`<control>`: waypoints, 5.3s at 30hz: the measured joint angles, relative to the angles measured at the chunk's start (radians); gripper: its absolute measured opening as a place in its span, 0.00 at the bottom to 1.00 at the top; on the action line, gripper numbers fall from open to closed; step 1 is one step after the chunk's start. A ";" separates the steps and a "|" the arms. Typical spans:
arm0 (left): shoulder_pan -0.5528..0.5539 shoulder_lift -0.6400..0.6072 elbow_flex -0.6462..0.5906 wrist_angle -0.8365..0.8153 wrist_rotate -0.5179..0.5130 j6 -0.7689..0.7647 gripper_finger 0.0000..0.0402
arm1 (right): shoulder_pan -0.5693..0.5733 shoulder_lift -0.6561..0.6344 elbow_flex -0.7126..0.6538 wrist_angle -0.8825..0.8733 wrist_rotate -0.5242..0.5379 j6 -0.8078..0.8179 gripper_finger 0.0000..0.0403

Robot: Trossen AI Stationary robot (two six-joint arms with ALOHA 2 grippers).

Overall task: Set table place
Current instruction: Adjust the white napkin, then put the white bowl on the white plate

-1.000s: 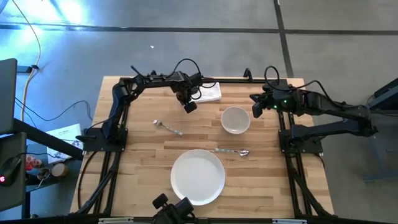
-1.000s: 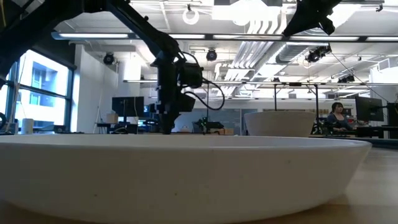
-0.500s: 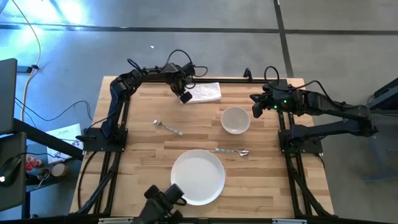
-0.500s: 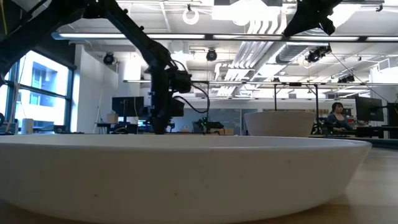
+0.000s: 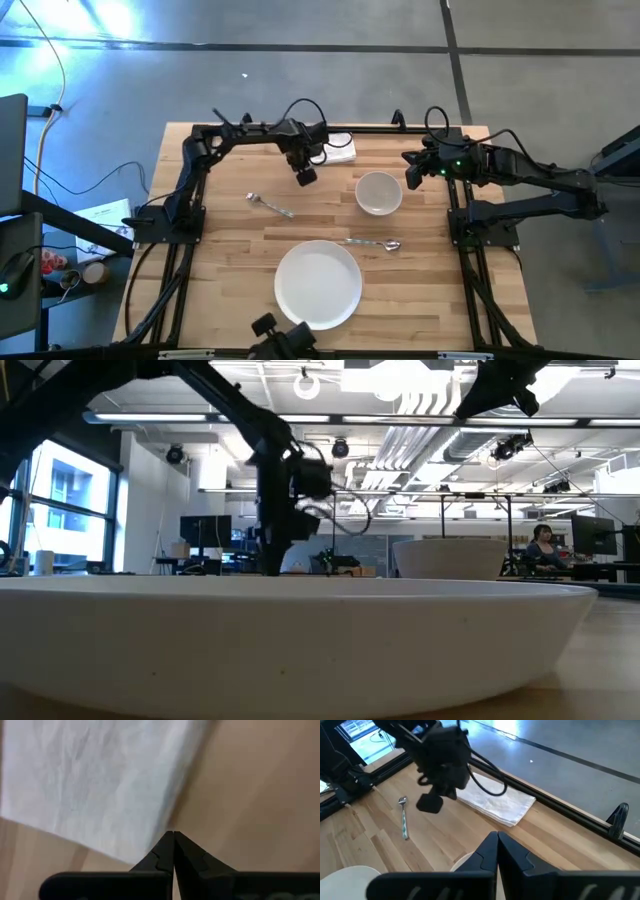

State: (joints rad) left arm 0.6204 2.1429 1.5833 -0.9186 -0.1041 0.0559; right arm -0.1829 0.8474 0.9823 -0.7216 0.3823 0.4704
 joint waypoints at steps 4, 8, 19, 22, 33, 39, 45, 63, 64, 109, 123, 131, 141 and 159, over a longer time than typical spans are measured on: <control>0.032 0.037 0.004 0.014 0.009 -0.007 0.00 | 0.000 0.000 0.000 0.000 0.000 0.004 0.00; 0.072 0.043 0.004 0.019 0.042 -0.009 0.00 | 0.000 0.000 0.000 0.000 -0.009 0.019 0.00; 0.054 0.016 0.230 -0.167 -0.016 -0.011 0.00 | -0.009 0.009 0.000 -0.148 -0.096 0.092 0.00; 0.003 -0.021 0.299 -0.224 -0.021 -0.011 0.00 | -0.013 0.028 -0.001 -0.223 -0.116 0.125 0.00; -0.162 -0.133 0.368 -0.357 -0.031 -0.094 0.00 | -0.020 0.091 -0.001 -0.275 -0.173 0.135 0.00; -0.261 -0.209 0.368 -0.445 -0.103 -0.167 0.00 | -0.032 0.158 -0.001 -0.293 -0.295 0.080 0.03; -0.308 -0.278 0.369 -0.544 -0.162 -0.244 0.02 | -0.113 0.258 -0.001 -0.316 -0.357 0.047 0.20; -0.333 -0.558 0.066 -0.518 -0.230 -0.400 0.22 | -0.265 0.507 -0.001 -0.240 -0.357 -0.062 0.45; -0.333 -0.577 0.039 -0.499 -0.229 -0.408 0.22 | -0.270 0.522 -0.001 -0.236 -0.357 -0.069 0.45; -0.333 -0.696 -0.101 -0.459 -0.222 -0.406 0.23 | 0.130 0.773 0.395 -0.173 -0.456 0.124 0.00; -0.333 -0.696 -0.100 -0.465 -0.213 -0.362 0.23 | 0.347 1.165 0.694 -0.156 -0.504 0.184 0.00; -0.333 -0.696 -0.100 -0.470 -0.177 -0.326 0.23 | 0.464 1.284 0.829 -0.157 -0.491 0.240 0.00; -0.333 -0.696 -0.100 -0.501 -0.168 -0.322 0.23 | 0.504 1.362 0.833 -0.223 -0.448 0.265 0.00; -0.333 -0.695 -0.100 -0.496 -0.153 -0.322 0.23 | 0.481 1.352 0.890 -0.248 -0.436 0.149 0.13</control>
State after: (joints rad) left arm 0.2878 1.4475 1.4834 -1.4148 -0.2567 -0.2664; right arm 0.2981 2.1994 1.8727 -0.9693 -0.0533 0.6192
